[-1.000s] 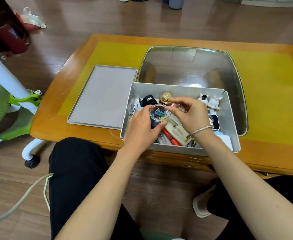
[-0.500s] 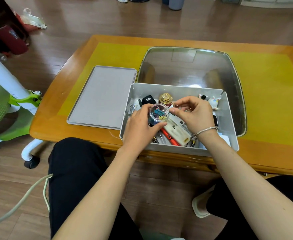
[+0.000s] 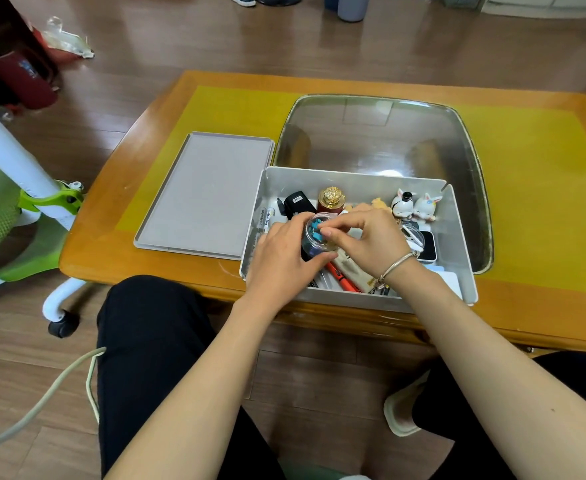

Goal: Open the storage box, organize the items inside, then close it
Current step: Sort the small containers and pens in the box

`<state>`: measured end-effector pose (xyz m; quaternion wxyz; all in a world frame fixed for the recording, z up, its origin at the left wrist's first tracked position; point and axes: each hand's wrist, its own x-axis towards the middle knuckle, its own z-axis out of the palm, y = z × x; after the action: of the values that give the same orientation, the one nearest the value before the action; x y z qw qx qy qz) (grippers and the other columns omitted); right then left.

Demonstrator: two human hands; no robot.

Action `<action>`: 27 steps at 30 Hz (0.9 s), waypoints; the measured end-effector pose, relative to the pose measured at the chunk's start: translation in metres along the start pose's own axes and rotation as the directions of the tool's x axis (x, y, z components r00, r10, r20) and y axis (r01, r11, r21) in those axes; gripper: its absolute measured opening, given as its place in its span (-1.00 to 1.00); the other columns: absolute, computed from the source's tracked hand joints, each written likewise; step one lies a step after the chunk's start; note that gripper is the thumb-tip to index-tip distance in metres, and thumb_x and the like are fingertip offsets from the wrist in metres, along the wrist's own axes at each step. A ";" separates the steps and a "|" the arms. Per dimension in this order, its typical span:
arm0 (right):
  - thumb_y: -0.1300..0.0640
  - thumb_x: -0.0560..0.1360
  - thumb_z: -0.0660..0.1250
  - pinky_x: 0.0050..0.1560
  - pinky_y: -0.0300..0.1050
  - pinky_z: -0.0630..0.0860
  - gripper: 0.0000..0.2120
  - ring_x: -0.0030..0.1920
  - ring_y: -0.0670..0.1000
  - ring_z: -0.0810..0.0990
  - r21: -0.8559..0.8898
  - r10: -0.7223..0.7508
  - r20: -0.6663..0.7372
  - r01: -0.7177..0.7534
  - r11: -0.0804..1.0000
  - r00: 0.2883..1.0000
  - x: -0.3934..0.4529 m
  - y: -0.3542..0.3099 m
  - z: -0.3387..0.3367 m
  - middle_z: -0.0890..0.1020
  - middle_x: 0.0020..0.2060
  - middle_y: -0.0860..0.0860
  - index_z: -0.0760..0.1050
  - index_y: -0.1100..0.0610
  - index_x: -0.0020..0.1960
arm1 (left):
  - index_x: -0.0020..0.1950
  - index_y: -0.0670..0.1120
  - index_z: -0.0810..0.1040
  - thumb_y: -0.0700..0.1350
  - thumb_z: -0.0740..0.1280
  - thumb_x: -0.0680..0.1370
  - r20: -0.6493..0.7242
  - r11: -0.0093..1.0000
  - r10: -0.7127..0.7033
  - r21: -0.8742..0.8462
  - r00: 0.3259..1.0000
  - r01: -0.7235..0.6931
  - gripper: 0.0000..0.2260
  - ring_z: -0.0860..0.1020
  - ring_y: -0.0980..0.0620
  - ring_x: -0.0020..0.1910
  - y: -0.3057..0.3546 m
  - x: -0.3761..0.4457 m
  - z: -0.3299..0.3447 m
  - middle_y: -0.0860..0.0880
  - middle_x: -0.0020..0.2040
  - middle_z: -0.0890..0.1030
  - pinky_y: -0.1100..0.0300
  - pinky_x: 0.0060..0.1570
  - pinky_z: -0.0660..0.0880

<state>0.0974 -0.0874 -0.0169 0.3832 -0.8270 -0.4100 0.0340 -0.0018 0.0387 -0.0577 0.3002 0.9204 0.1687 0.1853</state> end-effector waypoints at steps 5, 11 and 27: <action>0.20 0.50 0.36 -0.13 -0.34 0.39 -0.90 -0.24 -0.06 0.51 0.145 0.033 -0.180 -0.007 0.989 0.983 -0.002 0.000 -0.008 0.64 -0.20 0.03 0.66 0.14 -0.09 | 0.33 0.10 0.32 0.31 0.34 0.43 0.075 0.993 -0.110 -0.037 0.991 0.113 -0.44 0.52 0.15 0.05 0.000 0.004 -0.002 0.11 0.14 0.56 0.19 -0.06 0.49; 0.23 0.51 0.33 -0.17 -0.37 0.40 -0.87 -0.16 -0.04 0.53 0.206 0.151 -0.199 -0.109 0.972 0.968 -0.008 0.017 -0.016 0.61 -0.18 -0.03 0.61 0.03 -0.07 | 0.31 0.06 0.32 0.26 0.36 0.44 0.101 0.939 -0.182 -0.276 0.978 0.203 -0.45 0.50 0.33 -0.10 0.003 0.007 -0.009 0.16 0.07 0.50 0.43 -0.24 0.40; 0.31 0.42 0.33 0.04 -0.17 0.38 -0.75 -0.10 0.09 0.55 -0.224 0.376 -0.257 -0.433 0.873 0.890 -0.029 0.076 -0.061 0.59 0.02 0.13 0.59 0.16 0.07 | 0.23 0.12 0.34 -0.27 0.52 0.40 0.326 0.461 -0.218 -0.796 0.920 0.391 -0.44 0.57 0.07 0.12 0.022 0.018 -0.007 0.02 0.20 0.46 0.21 -0.18 0.60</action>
<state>0.1502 -0.1723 -0.0318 0.2890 -0.9387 -0.1858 -0.0290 0.0152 0.0332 -0.0347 0.7517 0.6226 0.1911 0.1041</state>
